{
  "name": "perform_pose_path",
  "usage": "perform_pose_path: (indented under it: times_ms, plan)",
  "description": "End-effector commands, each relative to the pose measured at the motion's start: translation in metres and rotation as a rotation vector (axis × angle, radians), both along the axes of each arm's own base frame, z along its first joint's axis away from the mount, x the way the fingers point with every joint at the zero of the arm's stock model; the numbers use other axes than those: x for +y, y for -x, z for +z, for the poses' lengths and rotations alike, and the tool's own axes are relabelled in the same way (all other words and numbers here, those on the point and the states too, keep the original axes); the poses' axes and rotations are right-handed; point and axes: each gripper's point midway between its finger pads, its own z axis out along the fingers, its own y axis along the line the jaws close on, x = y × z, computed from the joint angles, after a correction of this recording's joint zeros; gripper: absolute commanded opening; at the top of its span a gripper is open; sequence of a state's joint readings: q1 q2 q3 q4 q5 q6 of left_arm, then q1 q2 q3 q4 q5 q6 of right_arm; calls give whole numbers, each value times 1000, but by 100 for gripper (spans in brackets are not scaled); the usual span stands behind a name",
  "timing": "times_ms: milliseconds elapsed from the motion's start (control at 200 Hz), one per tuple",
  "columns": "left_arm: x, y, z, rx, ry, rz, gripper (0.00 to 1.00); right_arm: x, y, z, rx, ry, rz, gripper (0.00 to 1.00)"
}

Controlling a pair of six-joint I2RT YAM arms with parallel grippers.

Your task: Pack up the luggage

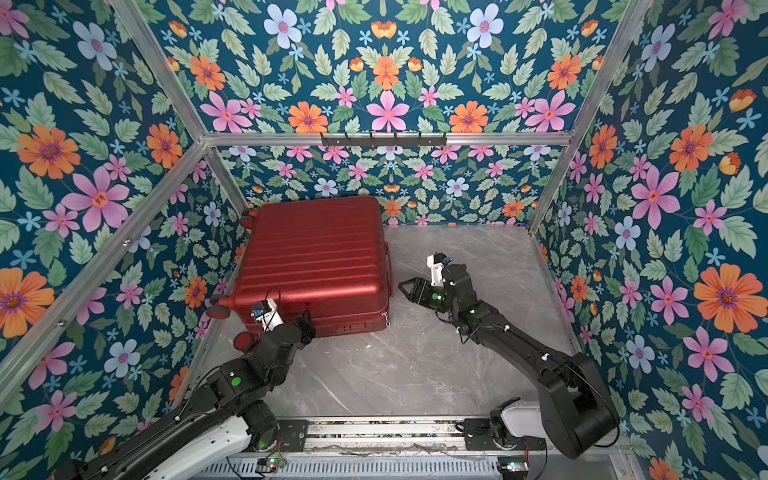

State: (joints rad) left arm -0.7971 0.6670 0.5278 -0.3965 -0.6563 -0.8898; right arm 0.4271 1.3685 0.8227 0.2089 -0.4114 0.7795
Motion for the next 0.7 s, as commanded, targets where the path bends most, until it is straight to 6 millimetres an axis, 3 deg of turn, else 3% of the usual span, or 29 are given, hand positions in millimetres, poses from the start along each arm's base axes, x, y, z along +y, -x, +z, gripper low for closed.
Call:
perform_pose_path:
  times_ms: [0,100,130,335,500,695]
  plan:
    - [-8,-6,3,1,15,-41,73,-6,-28,-19,83,18,-39,57]
    - [-11,-8,3,0,25,-44,74,10,-56,-30,130,48,3,55]
    - [-11,-7,2,2,29,-44,74,15,-65,-46,170,60,11,55]
    - [-10,-5,-1,12,41,-39,76,38,-112,-72,219,77,33,55]
    - [-7,-4,-5,22,37,-33,76,47,-130,-83,236,73,42,55]
    - [-6,-3,-8,26,35,-28,76,55,-138,-100,269,84,52,49]
